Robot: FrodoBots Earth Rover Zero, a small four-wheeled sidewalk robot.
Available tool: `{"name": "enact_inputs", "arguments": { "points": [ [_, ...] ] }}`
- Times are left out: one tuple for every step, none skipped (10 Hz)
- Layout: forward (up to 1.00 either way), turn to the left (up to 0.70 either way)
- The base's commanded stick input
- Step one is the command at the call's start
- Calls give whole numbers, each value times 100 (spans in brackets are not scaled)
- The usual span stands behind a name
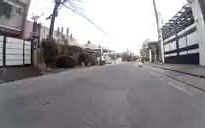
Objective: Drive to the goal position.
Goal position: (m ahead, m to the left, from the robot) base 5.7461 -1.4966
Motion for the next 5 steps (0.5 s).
{"name": "enact_inputs", "arguments": {
  "points": [
    [100, -41],
    [100, -41],
    [100, -41],
    [100, -41],
    [100, -41]
  ]
}}
